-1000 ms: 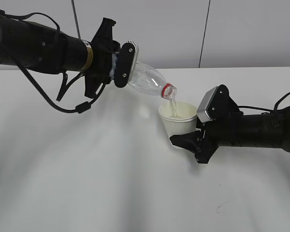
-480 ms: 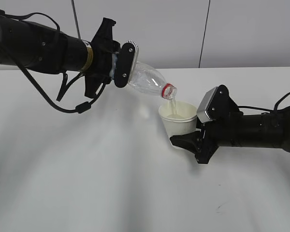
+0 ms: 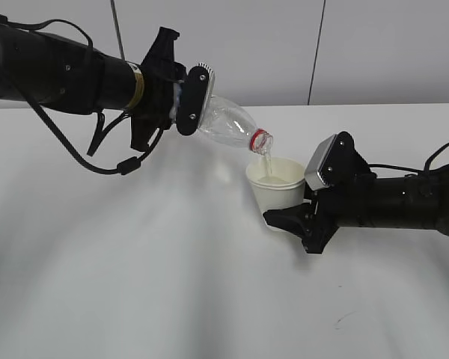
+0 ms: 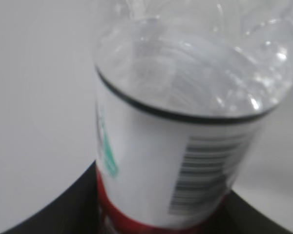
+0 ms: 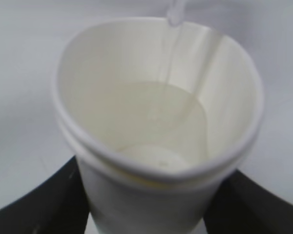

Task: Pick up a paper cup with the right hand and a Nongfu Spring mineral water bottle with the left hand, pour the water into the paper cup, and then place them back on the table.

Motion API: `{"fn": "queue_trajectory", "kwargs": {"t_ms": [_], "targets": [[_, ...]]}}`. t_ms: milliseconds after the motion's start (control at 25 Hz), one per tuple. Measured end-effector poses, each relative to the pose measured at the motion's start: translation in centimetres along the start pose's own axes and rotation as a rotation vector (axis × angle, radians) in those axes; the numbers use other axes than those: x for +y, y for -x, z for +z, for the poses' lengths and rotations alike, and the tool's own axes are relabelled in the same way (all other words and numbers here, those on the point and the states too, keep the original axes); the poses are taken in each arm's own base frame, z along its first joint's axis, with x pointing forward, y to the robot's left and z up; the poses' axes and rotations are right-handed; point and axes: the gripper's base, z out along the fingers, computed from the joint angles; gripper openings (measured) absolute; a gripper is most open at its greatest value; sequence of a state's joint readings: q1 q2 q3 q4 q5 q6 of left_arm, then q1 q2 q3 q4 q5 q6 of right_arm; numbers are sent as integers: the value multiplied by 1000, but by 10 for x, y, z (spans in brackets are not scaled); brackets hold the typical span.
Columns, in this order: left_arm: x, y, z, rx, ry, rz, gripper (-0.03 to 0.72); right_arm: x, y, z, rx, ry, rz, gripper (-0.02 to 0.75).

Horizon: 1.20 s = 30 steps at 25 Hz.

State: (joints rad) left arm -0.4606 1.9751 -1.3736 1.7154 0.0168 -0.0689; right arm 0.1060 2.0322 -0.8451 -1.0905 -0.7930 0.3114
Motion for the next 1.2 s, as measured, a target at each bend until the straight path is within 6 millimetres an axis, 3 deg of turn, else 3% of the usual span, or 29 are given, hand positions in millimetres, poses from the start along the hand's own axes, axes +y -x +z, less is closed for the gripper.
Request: {"fn": "queue_trajectory", "kwargs": {"t_ms": [1000, 1200], "targets": [[5, -3, 0, 30, 17, 46, 323, 0, 0, 0, 3, 0, -1, 452], [5, -2, 0, 17, 15, -36, 323, -1, 1, 0, -8, -8, 10, 451]]}}
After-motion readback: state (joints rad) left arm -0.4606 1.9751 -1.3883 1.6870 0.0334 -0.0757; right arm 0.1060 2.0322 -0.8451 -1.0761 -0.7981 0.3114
